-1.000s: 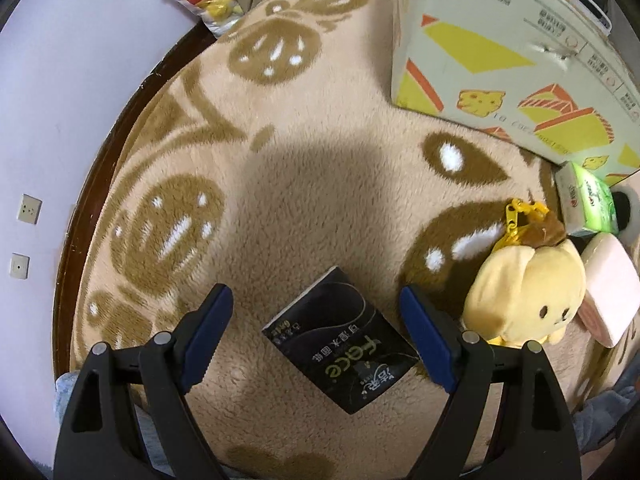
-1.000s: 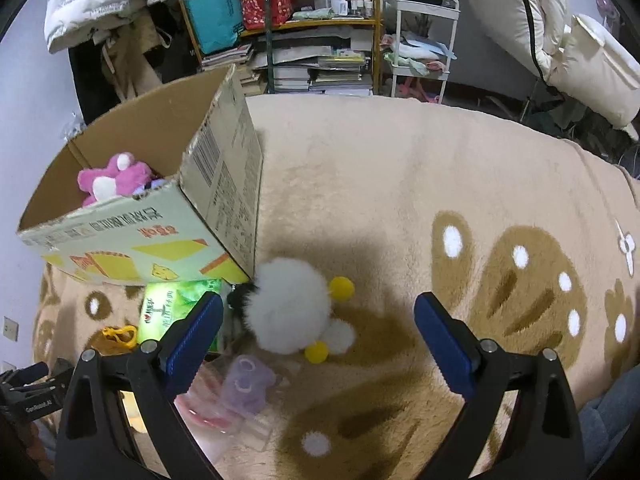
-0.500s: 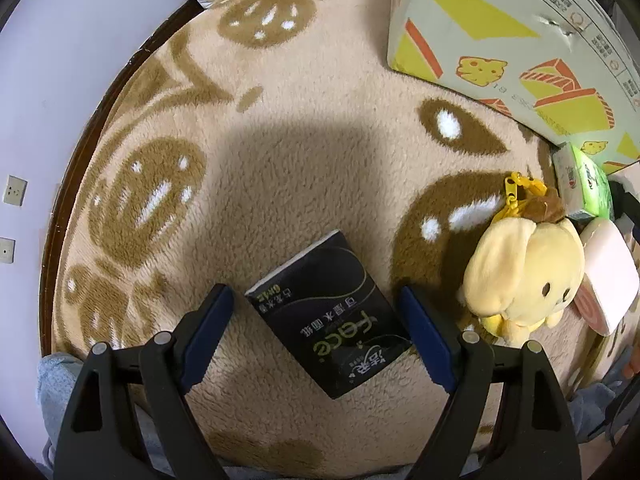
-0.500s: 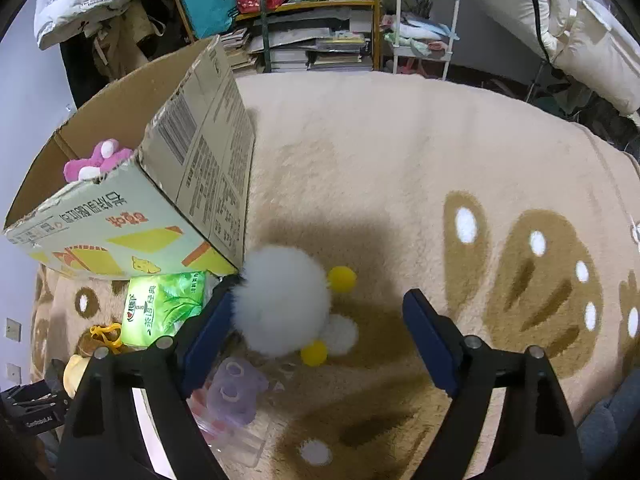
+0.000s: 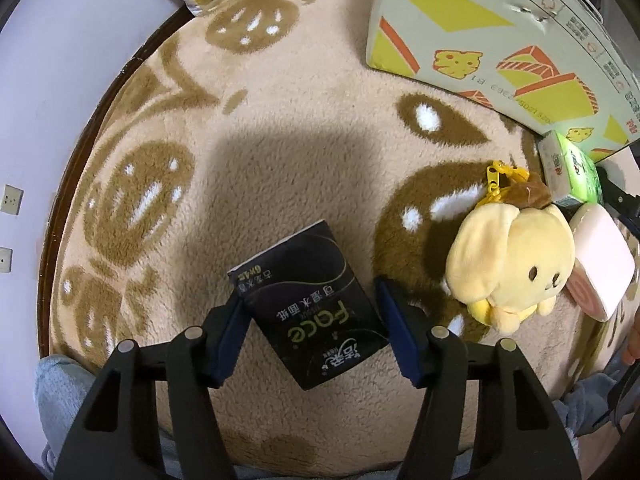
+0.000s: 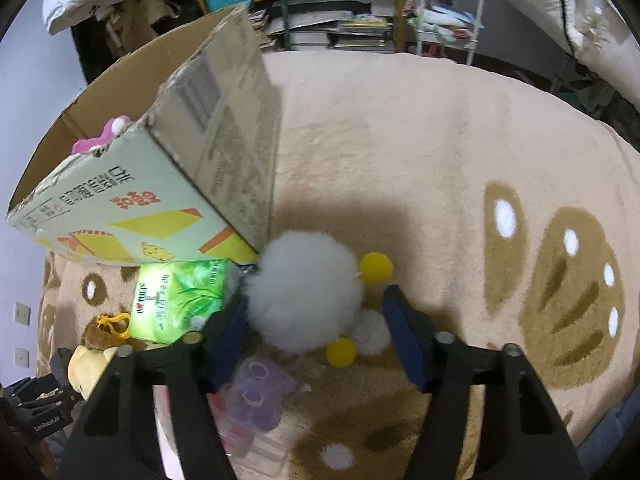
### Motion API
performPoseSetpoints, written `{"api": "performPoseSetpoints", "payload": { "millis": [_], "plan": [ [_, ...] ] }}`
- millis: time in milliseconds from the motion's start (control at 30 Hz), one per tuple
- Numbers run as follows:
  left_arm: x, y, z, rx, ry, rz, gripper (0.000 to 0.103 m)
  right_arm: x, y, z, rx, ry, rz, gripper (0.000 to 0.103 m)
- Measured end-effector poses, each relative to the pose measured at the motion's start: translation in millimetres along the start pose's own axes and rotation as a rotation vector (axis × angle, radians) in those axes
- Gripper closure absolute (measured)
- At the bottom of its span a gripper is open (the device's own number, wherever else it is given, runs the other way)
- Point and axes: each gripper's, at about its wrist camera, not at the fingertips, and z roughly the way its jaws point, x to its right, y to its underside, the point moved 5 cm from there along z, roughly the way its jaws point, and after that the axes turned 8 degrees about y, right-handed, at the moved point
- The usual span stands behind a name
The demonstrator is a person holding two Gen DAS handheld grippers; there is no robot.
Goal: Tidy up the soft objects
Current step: 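Carry the tissue pack and fluffy ball into the box and open both grippers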
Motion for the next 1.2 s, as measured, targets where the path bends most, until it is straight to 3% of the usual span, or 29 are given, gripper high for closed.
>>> {"api": "performPoseSetpoints", "payload": {
  "millis": [133, 233, 600, 767, 867, 1000, 1200],
  "plan": [
    [9, 3, -4, 0.006, -0.02, 0.032, 0.041, -9, 2, 6, -0.016, -0.008, -0.039, 0.047],
    [12, 4, -4, 0.006, -0.018, 0.028, 0.041, -14, 4, 6, -0.022, -0.055, -0.028, 0.066],
    [19, 3, 1, 0.016, -0.035, 0.055, 0.041, -16, 8, 1, 0.006, -0.05, -0.057, 0.069],
    [24, 2, -3, 0.036, -0.008, 0.063, 0.043, -11, 14, -6, 0.013, -0.076, -0.024, 0.07],
    [26, 1, -9, 0.077, -0.057, 0.084, 0.043, -8, 15, -13, 0.024, -0.076, -0.021, 0.07],
    [36, 2, -17, 0.122, -0.023, 0.118, 0.044, -2, 22, -32, 0.05, -0.095, 0.009, 0.07],
    [58, 0, -65, 0.32, -0.002, 0.203, 0.044, 3, 17, -70, 0.126, -0.187, 0.071, 0.07]
  ]
}}
